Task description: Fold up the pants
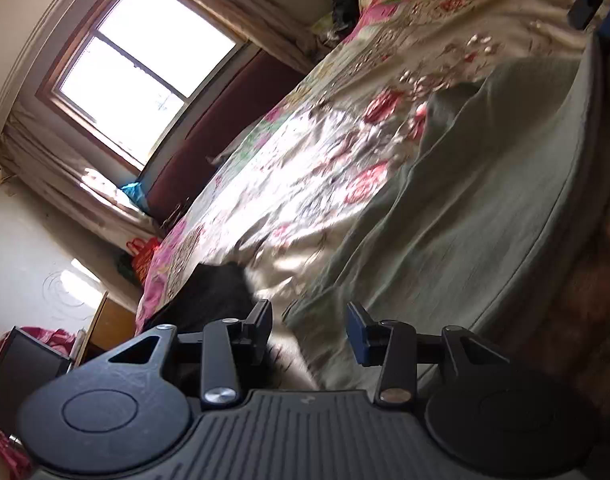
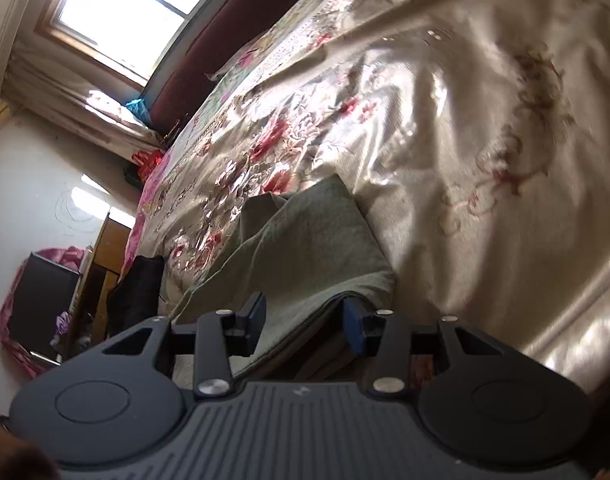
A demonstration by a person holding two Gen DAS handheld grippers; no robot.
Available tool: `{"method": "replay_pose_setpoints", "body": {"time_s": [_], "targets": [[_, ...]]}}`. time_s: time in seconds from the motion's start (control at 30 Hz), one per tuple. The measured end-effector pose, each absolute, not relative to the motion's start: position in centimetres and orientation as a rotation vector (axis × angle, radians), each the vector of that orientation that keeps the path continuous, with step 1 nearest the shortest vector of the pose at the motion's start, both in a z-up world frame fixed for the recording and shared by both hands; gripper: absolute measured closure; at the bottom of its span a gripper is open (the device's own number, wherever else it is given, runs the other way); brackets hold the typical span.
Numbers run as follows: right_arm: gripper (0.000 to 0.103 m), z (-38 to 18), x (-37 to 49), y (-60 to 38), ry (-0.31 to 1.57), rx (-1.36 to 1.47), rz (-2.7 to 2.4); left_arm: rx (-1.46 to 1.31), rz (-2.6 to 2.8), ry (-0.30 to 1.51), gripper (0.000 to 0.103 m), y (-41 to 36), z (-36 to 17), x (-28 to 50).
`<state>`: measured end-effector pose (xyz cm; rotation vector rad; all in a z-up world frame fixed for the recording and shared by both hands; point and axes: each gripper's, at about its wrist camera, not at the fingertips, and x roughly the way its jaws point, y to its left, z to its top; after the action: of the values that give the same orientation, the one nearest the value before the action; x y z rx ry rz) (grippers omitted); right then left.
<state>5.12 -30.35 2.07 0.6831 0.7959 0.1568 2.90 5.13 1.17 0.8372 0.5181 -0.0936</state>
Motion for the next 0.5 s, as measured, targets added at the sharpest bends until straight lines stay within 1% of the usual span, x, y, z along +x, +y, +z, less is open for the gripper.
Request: {"method": "replay_pose_setpoints", "body": {"time_s": [0.03,0.13,0.23,0.33,0.4,0.5], "targets": [[0.059,2.8,6.3,-29.7,0.802,0.602,0.173,0.836,-0.136,0.485,0.045,3.7,1.3,3.1],[0.059,4.8,8.7,-27.9,0.824,0.422,0.221,0.828,-0.227,0.414,0.043,0.6,1.4,3.5],[0.059,4.8,8.6,-27.2,0.959,0.382,0.256,0.758,-0.333,0.433,0.042,-0.9,1.0,4.2],[0.059,4.7,8.6,-27.2,0.969,0.314,0.214,0.694,-0.438,0.463,0.042,-3.0,-0.3,4.5],[0.057,4.5,10.6,-26.4,0.951,0.251,0.189,0.704,-0.478,0.435,0.042,-5.1,-1.3,4.3],[0.058,4.2,16.2,-24.2,0.97,0.124,0.214,0.685,-0.519,0.424,0.042,-7.4,-1.7,4.7]]}}
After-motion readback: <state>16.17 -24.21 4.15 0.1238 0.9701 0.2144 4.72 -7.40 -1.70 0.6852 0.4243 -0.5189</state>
